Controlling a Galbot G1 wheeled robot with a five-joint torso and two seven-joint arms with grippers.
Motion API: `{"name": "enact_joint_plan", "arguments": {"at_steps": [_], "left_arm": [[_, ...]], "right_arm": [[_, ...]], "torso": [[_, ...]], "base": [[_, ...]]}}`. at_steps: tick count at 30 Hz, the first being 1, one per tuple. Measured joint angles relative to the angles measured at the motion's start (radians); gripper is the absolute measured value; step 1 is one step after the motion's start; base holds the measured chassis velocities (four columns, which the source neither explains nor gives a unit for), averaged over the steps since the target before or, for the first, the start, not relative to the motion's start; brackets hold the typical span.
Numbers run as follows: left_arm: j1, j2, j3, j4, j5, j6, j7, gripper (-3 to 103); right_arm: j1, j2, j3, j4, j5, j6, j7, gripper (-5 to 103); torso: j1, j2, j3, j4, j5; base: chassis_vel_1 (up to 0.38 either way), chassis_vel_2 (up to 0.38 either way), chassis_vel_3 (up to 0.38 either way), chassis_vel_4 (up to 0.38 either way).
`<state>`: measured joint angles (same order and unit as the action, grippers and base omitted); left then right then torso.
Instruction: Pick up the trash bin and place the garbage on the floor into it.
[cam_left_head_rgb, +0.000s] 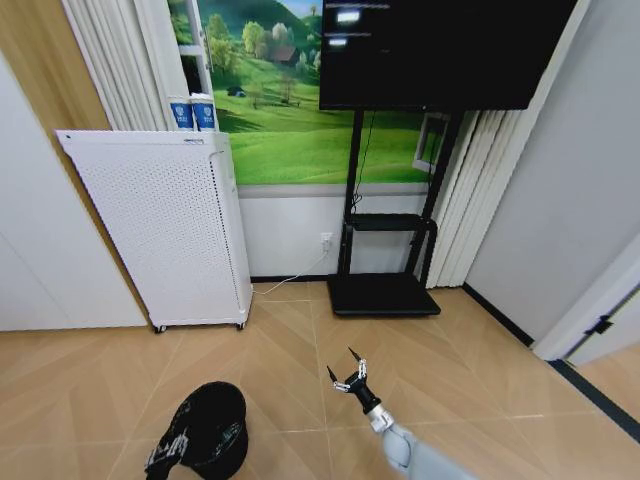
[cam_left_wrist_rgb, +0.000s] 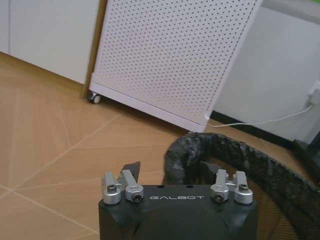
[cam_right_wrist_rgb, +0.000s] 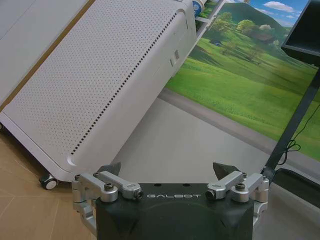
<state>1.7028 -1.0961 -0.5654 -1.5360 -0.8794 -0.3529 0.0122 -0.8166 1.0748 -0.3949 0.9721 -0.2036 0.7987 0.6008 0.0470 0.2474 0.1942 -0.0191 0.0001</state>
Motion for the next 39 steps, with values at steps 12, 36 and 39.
{"name": "enact_joint_plan", "arguments": {"at_steps": [12,36,39], "left_arm": [[0.167,0.189,-0.226,-0.250,-0.079,0.084,-0.157,100],[0.139,0.488,-0.448,-0.446,-0.246,0.173,-0.222,100],[0.153,0.481,-0.448,-0.449,-0.252,0.166,-0.179,100]], "right_arm": [[0.050,-0.065,0.066,0.040,0.214,-0.001,-0.077,100],[0.189,-0.091,0.054,0.097,0.462,-0.162,-0.037,100],[0.179,-0.100,0.058,0.109,0.447,-0.162,-0.033,100]], "torso": [[0.000,0.000,0.000,0.0002,0.0000],[0.000,0.000,0.000,0.0001,-0.0001],[0.002,0.005,0.003,0.0000,-0.0002]], "base": [[0.000,0.000,0.000,0.000],[0.000,0.000,0.000,0.000],[0.000,0.000,0.000,0.000]]}}
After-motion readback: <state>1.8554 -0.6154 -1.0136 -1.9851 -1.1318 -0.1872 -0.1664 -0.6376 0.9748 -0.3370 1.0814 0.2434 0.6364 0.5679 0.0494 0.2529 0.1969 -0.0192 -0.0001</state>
